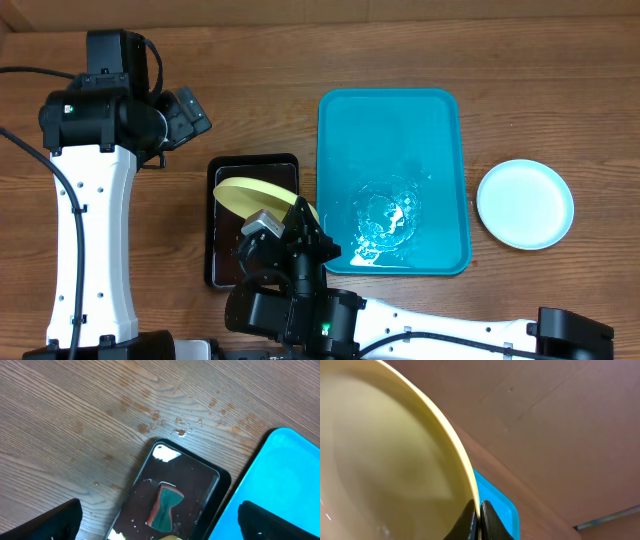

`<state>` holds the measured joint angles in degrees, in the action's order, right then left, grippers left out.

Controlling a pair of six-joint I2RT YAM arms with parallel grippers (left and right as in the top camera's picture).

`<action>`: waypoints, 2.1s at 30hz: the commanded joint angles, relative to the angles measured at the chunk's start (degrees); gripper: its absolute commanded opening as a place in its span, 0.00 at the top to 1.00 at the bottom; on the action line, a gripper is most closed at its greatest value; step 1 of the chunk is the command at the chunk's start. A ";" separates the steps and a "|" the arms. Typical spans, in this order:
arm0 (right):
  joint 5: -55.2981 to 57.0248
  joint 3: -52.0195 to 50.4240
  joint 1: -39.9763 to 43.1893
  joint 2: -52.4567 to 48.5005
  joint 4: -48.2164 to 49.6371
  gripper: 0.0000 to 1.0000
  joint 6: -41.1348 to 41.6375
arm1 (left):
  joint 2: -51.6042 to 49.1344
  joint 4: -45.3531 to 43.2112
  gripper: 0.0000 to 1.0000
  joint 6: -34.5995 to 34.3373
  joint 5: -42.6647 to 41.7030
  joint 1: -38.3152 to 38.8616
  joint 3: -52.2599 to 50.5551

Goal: Clean dirty plates on tray and stack at the side
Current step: 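Lift the yellow plate with the right gripper and tilt it over the black tray, then carry the yellow plate right and stack it on the white plate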

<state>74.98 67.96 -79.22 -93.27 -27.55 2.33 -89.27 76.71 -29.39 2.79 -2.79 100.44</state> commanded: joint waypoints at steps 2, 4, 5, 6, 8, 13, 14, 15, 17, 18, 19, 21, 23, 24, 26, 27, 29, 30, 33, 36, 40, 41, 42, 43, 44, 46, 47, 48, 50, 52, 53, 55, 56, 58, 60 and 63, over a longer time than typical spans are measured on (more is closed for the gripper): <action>1.46 1.18 -0.11 0.81 0.50 0.96 0.15 | -0.46 -0.07 0.00 1.11 0.76 -0.20 0.00; 1.46 1.18 -0.11 0.81 0.50 0.96 0.17 | -0.46 -0.07 0.00 1.11 0.79 -0.22 0.00; 1.46 1.18 -0.11 0.79 0.50 0.96 0.17 | -0.46 -0.07 0.00 1.09 0.76 -0.22 0.00; 1.49 1.18 -0.11 0.81 0.50 0.96 0.17 | -0.46 -0.09 0.00 1.09 0.76 -0.22 0.00; 1.46 1.18 -0.11 0.81 0.50 0.96 0.17 | -0.46 -0.07 0.00 1.09 0.79 -0.22 0.00; 1.46 1.18 -0.11 0.81 0.50 0.96 0.17 | -0.46 -0.07 0.00 1.11 0.76 -0.22 0.00; 1.46 1.18 -0.11 0.79 0.50 0.96 0.17 | -0.46 -0.07 0.00 1.11 0.76 -0.22 0.00; 1.46 1.18 -0.11 0.81 0.50 0.96 0.17 | -0.46 -0.07 0.00 1.11 0.79 -0.22 0.00; 1.46 1.18 -0.11 0.81 0.50 0.96 0.17 | -0.46 -0.07 0.00 1.11 0.79 -0.20 0.00; 1.49 1.18 -0.11 0.81 0.50 0.96 0.17 | -0.48 -0.09 0.00 1.09 0.76 -0.22 0.00; 1.46 1.18 -0.11 0.79 0.50 0.96 0.17 | -0.46 -0.07 0.00 1.11 0.76 -0.22 0.00; 1.46 1.18 -0.11 0.81 0.50 0.96 0.17 | -0.46 -0.07 0.00 1.11 0.76 -0.22 0.00; 1.46 1.18 -0.11 0.81 0.50 0.96 0.17 | -0.46 -0.07 0.00 1.09 0.79 -0.22 0.00; 1.46 1.18 -0.11 0.79 0.50 0.96 0.17 | -0.46 -0.07 0.00 1.11 0.76 -0.20 0.00; 1.46 1.18 -0.11 0.81 0.50 0.96 0.17 | -0.46 -0.07 0.00 1.11 0.76 -0.22 0.00; 1.46 1.18 -0.11 0.81 0.50 0.96 0.17 | -0.46 -0.09 0.00 1.11 0.79 -0.22 0.00; 1.46 1.18 -0.11 0.81 0.50 0.96 0.17 | -0.46 -0.09 0.00 1.09 0.79 -0.20 0.00; 1.46 1.18 -0.11 0.81 0.50 0.96 0.17 | -0.46 -0.07 0.00 1.11 0.79 -0.22 0.00; 1.46 1.18 -0.04 0.81 0.50 0.96 0.17 | -0.46 -0.07 0.00 1.11 0.76 -0.22 0.00; 1.31 1.18 1.46 0.81 0.55 0.96 0.74 | -0.46 -0.07 0.00 1.09 0.79 -0.20 0.00; -7.87 1.18 7.52 0.81 0.52 0.96 2.80 | -0.46 -0.09 0.00 1.11 0.76 -0.22 0.00; -11.17 1.22 9.44 0.81 0.52 0.96 3.67 | -0.46 -0.07 0.00 1.11 0.76 -0.22 0.00; -15.39 1.55 11.96 0.92 0.13 0.96 5.16 | -0.46 -0.07 0.00 1.11 0.76 -0.22 0.00; -18.80 2.12 14.10 1.05 -0.70 0.96 6.64 | -0.46 -0.07 0.00 1.11 0.76 -0.22 0.00; -23.08 3.26 16.57 1.42 -2.40 0.96 8.96 | -0.46 -0.07 0.00 1.11 0.76 -0.20 0.00; -31.80 6.05 21.20 2.45 -6.21 0.96 12.98 | -0.48 -0.07 0.00 1.11 0.76 -0.22 0.00; -36.87 7.80 23.78 3.15 -8.48 0.96 14.67 | -0.46 -0.09 0.00 1.11 0.76 -0.22 0.00; -42.14 9.81 26.71 4.02 -10.91 0.96 16.26 | -0.46 -0.07 0.00 1.09 0.76 -0.22 0.00; -50.71 13.25 32.39 5.86 -15.04 0.96 18.60 | -0.46 -0.07 0.00 1.11 0.76 -0.22 0.00; -58.21 16.22 38.77 7.91 -18.75 0.96 19.71 | -0.46 -0.07 0.00 1.11 0.76 -0.20 0.00; -61.22 17.31 41.97 8.92 -20.44 0.96 20.52 | -0.46 -0.07 0.00 1.11 0.76 -0.22 0.00; -67.93 18.93 50.27 11.23 -23.74 0.96 21.62 | -0.48 -0.07 0.00 1.11 0.79 -0.22 0.00; -70.95 19.19 54.73 12.26 -25.27 0.96 21.99 | -0.46 -0.07 0.00 1.11 0.76 -0.22 0.00; -75.08 19.17 63.52 13.51 -28.41 0.96 21.97 | -0.48 -0.07 0.00 1.11 0.76 -0.22 0.00; -77.15 19.15 72.52 13.64 -32.37 0.96 21.97 | -0.46 -0.07 0.00 1.11 0.76 -0.22 0.00; -77.68 18.03 86.05 12.41 -37.66 0.96 21.92 | -0.46 -0.07 0.00 1.11 0.76 -0.22 0.00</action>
<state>3.70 86.59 -2.11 -79.94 -62.76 23.00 -89.27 76.73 -29.39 2.81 -2.79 100.44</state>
